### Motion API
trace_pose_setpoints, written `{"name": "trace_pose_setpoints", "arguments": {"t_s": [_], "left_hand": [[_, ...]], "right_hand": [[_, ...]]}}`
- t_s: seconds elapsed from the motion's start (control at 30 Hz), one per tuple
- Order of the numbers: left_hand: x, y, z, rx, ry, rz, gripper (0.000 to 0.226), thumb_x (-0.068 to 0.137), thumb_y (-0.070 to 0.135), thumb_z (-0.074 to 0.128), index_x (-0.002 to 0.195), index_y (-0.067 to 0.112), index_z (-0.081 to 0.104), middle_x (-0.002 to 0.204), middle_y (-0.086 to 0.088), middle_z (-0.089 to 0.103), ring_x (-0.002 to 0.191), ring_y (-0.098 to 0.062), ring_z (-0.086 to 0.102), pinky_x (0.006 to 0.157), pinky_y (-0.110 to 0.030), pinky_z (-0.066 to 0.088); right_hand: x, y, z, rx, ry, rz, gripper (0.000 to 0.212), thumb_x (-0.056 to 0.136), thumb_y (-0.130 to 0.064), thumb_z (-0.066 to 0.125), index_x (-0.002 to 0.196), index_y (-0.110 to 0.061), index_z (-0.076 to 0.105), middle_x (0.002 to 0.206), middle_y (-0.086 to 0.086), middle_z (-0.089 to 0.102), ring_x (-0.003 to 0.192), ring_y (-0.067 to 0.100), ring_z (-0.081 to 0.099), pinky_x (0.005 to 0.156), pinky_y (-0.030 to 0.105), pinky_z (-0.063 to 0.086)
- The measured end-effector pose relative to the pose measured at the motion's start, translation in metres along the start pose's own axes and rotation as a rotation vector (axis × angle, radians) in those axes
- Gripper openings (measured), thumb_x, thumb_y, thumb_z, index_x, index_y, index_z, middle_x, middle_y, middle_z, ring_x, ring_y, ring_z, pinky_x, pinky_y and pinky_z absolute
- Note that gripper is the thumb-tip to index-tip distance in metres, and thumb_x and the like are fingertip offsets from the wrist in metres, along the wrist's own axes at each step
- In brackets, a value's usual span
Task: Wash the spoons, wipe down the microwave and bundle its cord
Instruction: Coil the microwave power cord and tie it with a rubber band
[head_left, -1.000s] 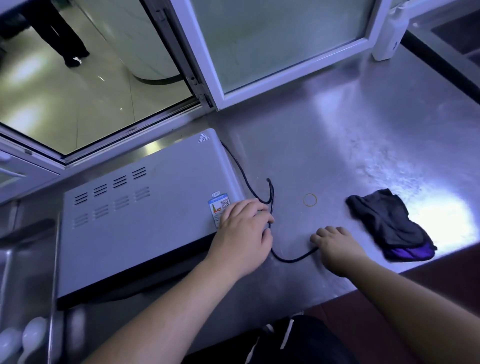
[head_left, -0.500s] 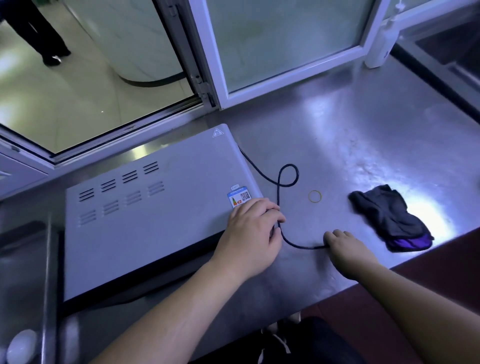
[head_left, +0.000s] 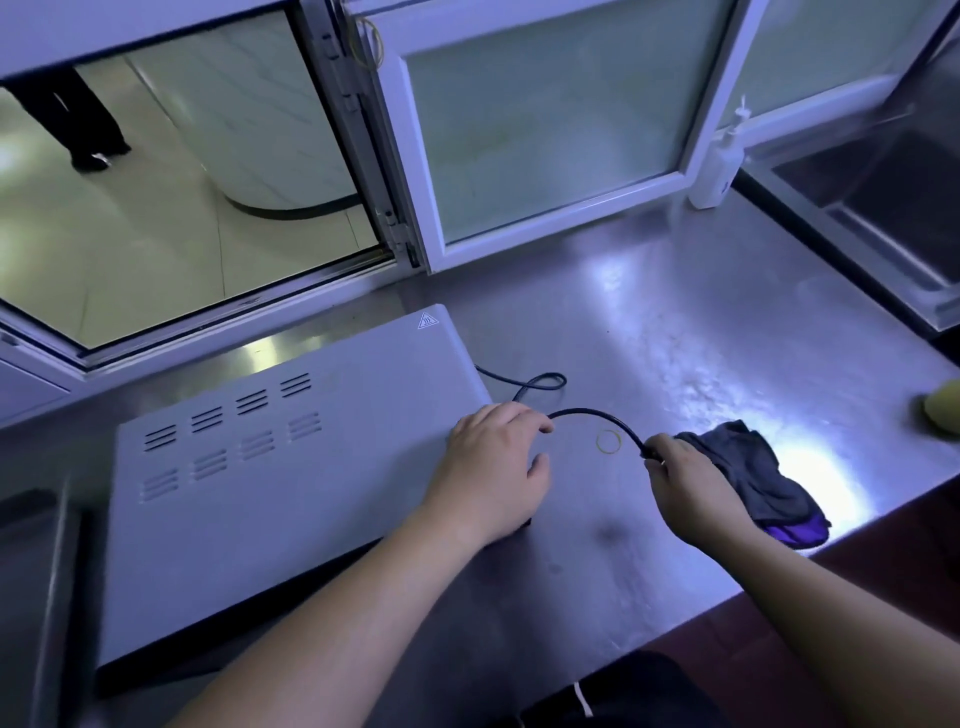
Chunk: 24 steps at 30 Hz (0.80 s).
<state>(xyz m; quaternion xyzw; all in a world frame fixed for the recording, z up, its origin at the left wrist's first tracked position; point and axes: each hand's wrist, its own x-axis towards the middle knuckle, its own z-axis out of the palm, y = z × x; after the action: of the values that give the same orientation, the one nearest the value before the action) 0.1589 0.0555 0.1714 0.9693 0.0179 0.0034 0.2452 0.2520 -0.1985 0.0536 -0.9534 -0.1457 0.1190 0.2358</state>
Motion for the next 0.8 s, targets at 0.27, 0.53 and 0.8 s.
{"name": "trace_pose_setpoints", "arguments": {"t_s": [0.27, 0.53, 0.8], "left_hand": [[0.080, 0.011, 0.015, 0.149, -0.177, -0.165, 0.056, 0.092, 0.037, 0.061, 0.144, 0.022, 0.047, 0.140, 0.001, 0.056, 0.131, -0.024, 0.049, 0.109, -0.036, 0.039], [0.160, 0.005, 0.053, 0.237, -0.377, -0.389, 0.097, 0.082, 0.031, 0.067, 0.162, 0.018, 0.015, 0.159, -0.006, 0.035, 0.147, -0.029, 0.033, 0.117, -0.038, 0.035], [0.204, -0.022, 0.086, 0.284, -0.636, -0.426, 0.123, 0.078, 0.048, 0.077, 0.165, 0.023, -0.007, 0.174, 0.002, -0.003, 0.161, -0.019, -0.001, 0.128, -0.044, 0.018]], "right_hand": [[0.050, 0.010, -0.021, 0.136, -0.019, 0.001, 0.012, 0.104, -0.025, 0.044, 0.108, -0.029, 0.055, 0.099, -0.011, 0.060, 0.085, 0.015, 0.058, 0.068, 0.041, 0.053], [0.102, 0.038, -0.051, 0.287, -0.119, -0.123, 0.014, 0.105, -0.027, 0.046, 0.110, -0.034, 0.056, 0.105, -0.017, 0.060, 0.096, 0.006, 0.058, 0.079, 0.033, 0.051], [0.128, 0.064, -0.062, 0.321, -0.164, -0.174, 0.014, 0.104, -0.022, 0.049, 0.111, -0.030, 0.059, 0.104, -0.016, 0.061, 0.098, 0.006, 0.056, 0.080, 0.024, 0.047]]}}
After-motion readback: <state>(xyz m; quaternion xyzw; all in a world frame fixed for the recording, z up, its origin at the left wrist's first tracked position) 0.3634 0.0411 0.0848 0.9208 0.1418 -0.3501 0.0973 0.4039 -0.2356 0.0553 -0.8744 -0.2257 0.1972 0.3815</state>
